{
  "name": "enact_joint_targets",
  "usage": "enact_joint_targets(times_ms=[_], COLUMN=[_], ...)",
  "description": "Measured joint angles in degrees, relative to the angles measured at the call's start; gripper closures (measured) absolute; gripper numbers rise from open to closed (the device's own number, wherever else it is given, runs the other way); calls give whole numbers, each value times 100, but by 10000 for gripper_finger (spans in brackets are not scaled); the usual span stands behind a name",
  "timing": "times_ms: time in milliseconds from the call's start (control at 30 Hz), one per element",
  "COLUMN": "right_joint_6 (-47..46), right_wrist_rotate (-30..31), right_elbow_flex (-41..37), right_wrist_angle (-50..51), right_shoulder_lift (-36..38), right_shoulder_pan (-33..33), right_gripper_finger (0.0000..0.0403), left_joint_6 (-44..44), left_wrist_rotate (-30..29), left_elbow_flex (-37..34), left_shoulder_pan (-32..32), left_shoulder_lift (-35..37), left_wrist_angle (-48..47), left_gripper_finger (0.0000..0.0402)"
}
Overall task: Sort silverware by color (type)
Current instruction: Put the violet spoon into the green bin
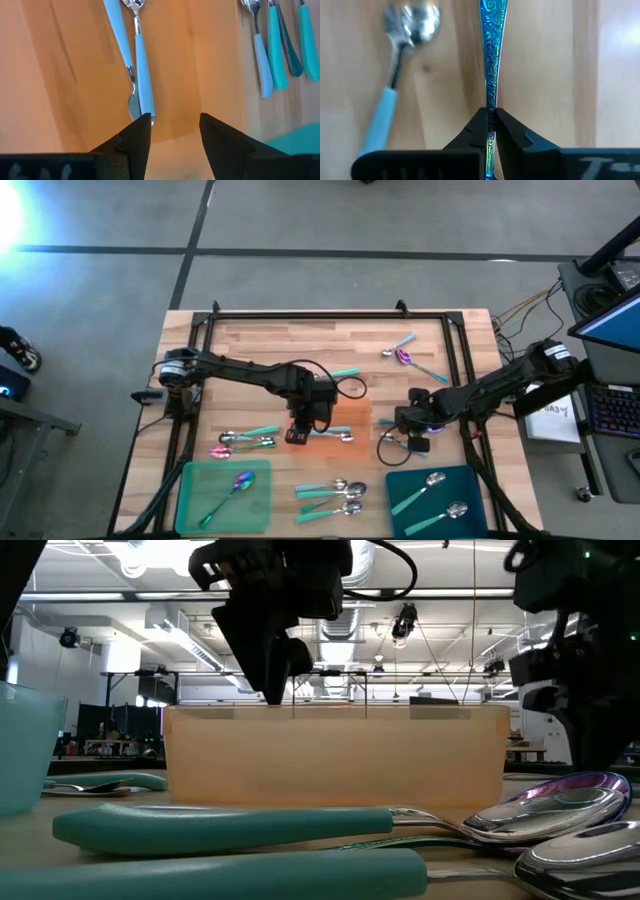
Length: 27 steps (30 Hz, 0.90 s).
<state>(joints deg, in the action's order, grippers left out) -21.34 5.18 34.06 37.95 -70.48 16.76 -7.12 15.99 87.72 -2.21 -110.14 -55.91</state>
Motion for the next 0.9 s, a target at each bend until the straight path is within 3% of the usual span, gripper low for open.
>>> enact_joint_targets(times_ms=[433, 667, 900], right_joint_6=[-14, 331, 1204], right_wrist_rotate=[442, 900, 1040], right_elbow_flex=[1294, 1802, 2089], right_wrist_angle=[1837, 1815, 889], right_shoulder_lift=[74, 94, 96], right_shoulder_pan=[-60, -285, -772], right_gripper_finger=[390, 390, 390], left_joint_6=[-588, -784, -1044], left_wrist_rotate=[-37, -183, -1124], left_elbow_flex=[-11, -29, -50], left_shoulder_pan=[154, 184, 187], left_shoulder_lift=[33, 74, 455], left_wrist_angle=[-172, -656, -543], left_gripper_finger=[249, 249, 249])
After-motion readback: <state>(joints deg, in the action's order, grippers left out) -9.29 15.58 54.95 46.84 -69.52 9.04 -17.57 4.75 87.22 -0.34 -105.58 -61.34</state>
